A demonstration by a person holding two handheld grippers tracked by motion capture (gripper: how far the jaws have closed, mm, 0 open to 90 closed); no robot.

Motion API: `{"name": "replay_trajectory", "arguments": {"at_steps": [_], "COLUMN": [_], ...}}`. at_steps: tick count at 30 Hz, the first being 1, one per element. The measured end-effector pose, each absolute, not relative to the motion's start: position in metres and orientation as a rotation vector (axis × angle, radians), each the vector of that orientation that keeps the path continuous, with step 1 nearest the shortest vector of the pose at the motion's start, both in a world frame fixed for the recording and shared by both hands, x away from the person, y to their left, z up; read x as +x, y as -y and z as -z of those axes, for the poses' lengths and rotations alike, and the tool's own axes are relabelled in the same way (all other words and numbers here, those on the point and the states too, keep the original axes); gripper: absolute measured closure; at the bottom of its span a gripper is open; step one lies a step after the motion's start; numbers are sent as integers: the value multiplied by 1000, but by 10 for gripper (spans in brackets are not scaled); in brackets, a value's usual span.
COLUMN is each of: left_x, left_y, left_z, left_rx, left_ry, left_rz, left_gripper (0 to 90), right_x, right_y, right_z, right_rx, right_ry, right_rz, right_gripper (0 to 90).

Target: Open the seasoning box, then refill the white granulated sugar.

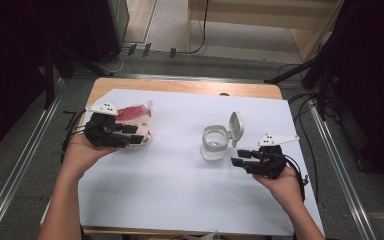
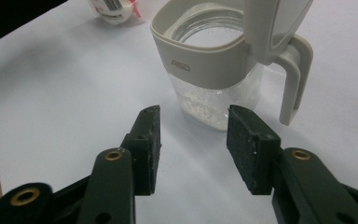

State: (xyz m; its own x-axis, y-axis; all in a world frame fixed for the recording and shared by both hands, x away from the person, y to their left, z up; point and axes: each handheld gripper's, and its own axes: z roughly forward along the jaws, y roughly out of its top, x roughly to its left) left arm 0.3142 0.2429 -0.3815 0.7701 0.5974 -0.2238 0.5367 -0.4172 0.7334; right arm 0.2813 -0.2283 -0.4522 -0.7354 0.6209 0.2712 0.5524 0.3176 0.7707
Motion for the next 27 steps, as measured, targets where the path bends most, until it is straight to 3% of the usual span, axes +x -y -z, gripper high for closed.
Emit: {"name": "replay_trajectory", "arguments": {"at_steps": [13,27], "left_x": [308,307], "left_y": [-268,-301], "left_z": [381,389], "left_rx": [2064,2065], "left_ry": [-866,-983], "left_rz": [-100,-75], "left_gripper": [581,505], "right_x": [282,283], "right_y": [223,223], "right_z": [455,455], "right_rx": [1094,1095], "right_ry": [-2509,-2486], "right_rz": [-1377,-1365], "right_gripper": [541,548]}}
